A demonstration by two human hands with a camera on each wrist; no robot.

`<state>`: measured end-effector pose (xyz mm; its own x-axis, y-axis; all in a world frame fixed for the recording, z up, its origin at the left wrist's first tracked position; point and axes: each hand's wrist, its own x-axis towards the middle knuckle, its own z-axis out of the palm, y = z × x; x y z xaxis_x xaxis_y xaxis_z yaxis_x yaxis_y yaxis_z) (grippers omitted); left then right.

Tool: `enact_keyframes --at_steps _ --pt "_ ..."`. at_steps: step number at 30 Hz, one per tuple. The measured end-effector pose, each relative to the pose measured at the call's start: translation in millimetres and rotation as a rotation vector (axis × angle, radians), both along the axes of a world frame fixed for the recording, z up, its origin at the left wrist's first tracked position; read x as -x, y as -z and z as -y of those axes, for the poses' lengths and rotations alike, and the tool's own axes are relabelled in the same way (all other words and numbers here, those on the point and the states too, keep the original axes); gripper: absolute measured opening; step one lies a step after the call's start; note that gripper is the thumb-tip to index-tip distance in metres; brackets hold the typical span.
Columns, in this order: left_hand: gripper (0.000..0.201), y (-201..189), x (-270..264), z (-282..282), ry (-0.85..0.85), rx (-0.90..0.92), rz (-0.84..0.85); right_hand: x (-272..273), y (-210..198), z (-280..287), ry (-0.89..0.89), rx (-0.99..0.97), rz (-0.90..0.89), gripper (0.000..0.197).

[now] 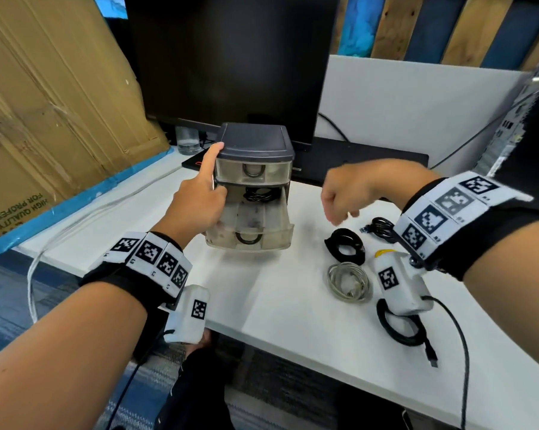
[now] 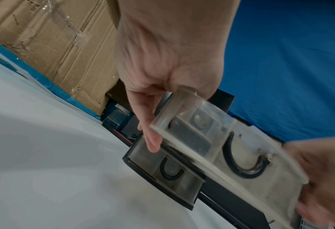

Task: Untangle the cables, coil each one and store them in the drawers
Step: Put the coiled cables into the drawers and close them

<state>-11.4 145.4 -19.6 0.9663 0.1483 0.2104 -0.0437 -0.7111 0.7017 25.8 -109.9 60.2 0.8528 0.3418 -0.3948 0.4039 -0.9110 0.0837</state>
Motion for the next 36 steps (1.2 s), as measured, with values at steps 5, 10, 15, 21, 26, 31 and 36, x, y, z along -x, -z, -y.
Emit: enact_keyframes --at_steps 5,10,15,21,26,31,36 --pt "0.079 0 0 0 0.001 0.002 -0.02 -3 36 15 -0.02 0.268 -0.16 0.029" --pt "0.08 0 -1 -2 -0.005 -0.021 -0.019 -7 63 21 -0.056 0.336 -0.091 0.033" --pt "0.081 2 -3 -2 -0.007 -0.032 -0.009 -13 66 27 -0.07 0.244 -0.068 0.022" --pt "0.083 5 -5 -2 -0.003 -0.026 0.001 -13 49 33 -0.076 -0.018 0.045 0.014" --pt "0.079 4 -3 -1 -0.005 -0.025 0.005 -1 -2 21 -0.085 -0.37 0.041 0.013" --pt "0.079 3 -2 0 -0.001 -0.017 0.003 24 -45 -2 -0.142 -0.619 -0.025 0.009" --pt "0.076 6 -5 -4 0.011 -0.008 0.018 31 -23 -56 -0.352 -0.365 0.041 0.01"
